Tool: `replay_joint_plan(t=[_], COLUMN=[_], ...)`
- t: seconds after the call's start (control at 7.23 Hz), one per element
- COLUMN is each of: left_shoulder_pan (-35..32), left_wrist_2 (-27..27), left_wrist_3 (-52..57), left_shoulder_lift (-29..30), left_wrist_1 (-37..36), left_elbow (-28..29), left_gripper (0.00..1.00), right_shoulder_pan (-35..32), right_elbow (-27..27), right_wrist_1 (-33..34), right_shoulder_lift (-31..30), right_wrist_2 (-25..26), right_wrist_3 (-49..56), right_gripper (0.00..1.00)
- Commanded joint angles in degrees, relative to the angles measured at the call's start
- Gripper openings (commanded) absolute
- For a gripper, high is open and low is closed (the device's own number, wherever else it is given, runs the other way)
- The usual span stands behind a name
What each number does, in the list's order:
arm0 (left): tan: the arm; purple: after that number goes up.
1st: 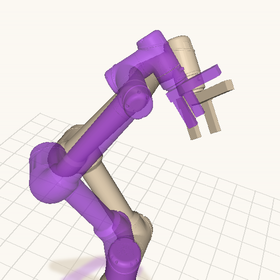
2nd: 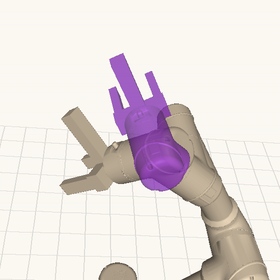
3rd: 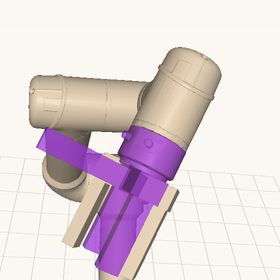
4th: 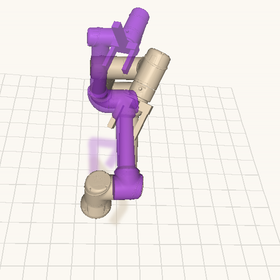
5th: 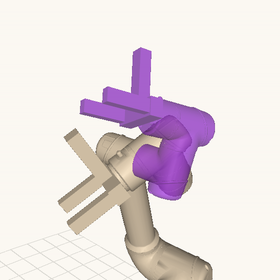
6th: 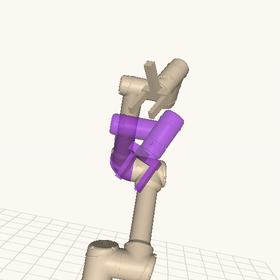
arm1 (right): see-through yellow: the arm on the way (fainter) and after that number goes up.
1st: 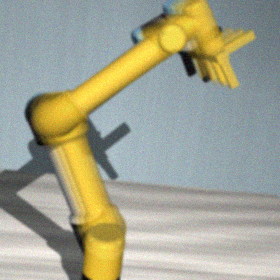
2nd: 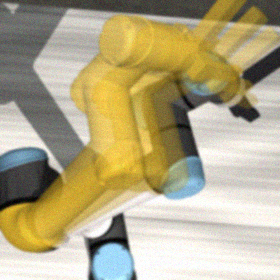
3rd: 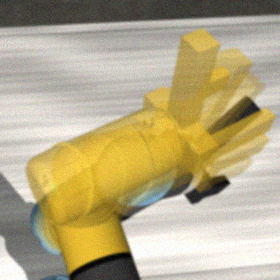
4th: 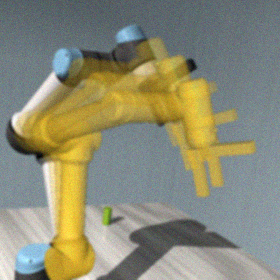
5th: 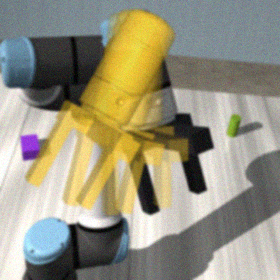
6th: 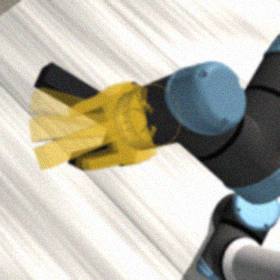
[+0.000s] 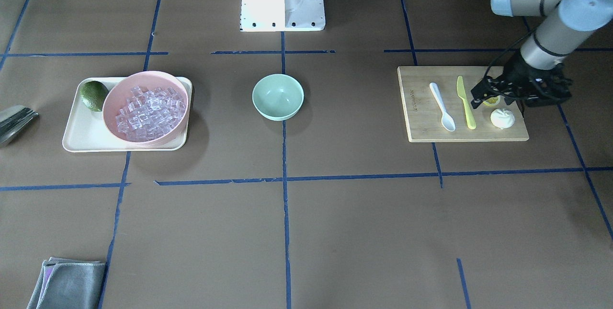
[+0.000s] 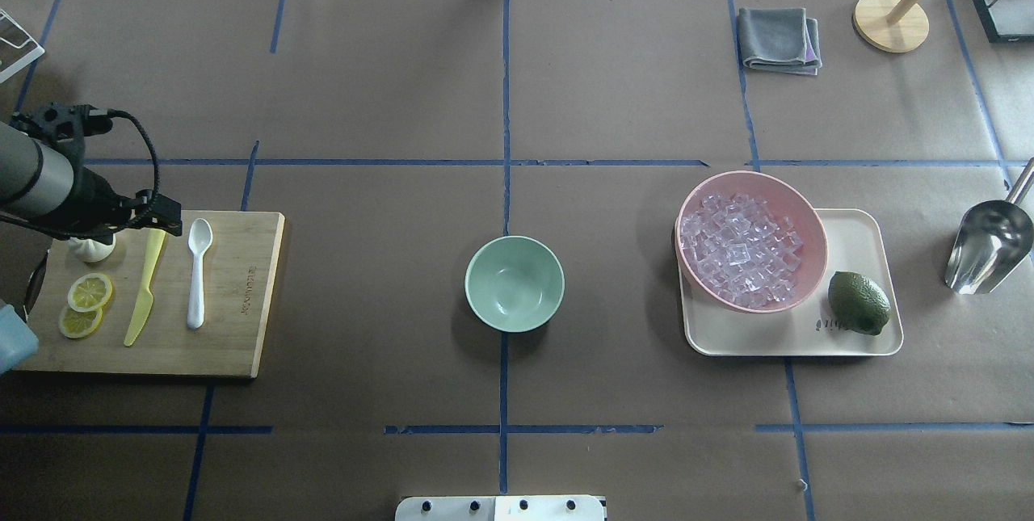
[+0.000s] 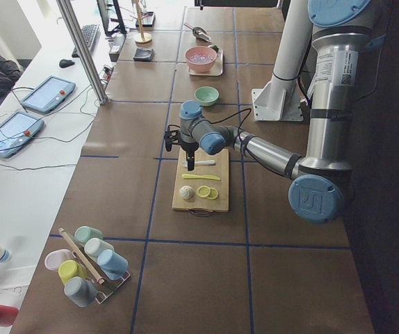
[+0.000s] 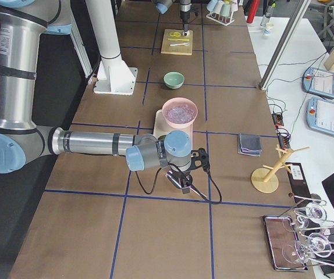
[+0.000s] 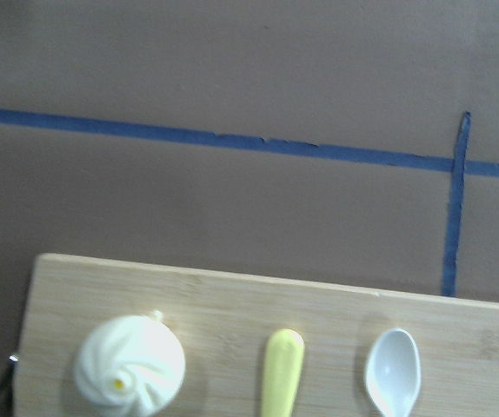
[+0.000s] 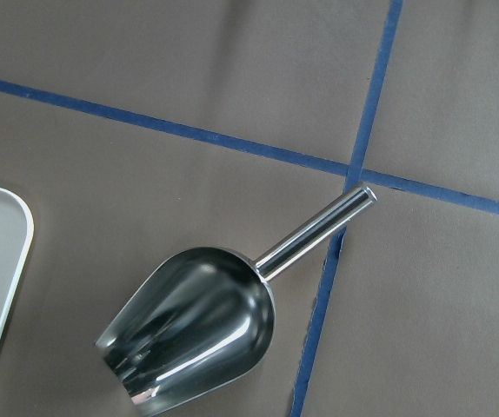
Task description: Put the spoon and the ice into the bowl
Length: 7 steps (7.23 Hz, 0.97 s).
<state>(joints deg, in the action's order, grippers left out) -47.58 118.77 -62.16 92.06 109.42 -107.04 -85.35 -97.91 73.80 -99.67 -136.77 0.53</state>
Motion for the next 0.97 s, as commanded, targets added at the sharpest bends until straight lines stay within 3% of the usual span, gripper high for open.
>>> replay_joint_plan(t=[0.0,0.55,0.69,0.83], left_shoulder_pan=[4.33,6.71,6.71,6.71], left_wrist_2=[-2.49,-2.49,-2.49,-2.49], left_wrist_3=[-2.88,-2.53,-2.70,-2.70], left_shoulder_lift=[0.84,2.33,2.33,2.33], left_wrist_1=[0.09,0.09,0.09,0.00], left_elbow=[-0.01,3.24,3.33,3.42], left_gripper=[1.00,1.00,0.89,0.65], right_shoulder_pan=[0.01,0.01,0.01,0.01], right_elbow=[0.35,0.61,0.61,0.61], right_wrist_1=[-0.06,-0.15,-0.15,-0.15], right_shoulder_lift=[0.00,0.00,0.00,0.00], right_wrist_2=[0.01,0.10,0.10,0.10], right_wrist_3=[0.09,0.09,0.09,0.09], right_gripper=[1.00,1.00,1.00,1.00])
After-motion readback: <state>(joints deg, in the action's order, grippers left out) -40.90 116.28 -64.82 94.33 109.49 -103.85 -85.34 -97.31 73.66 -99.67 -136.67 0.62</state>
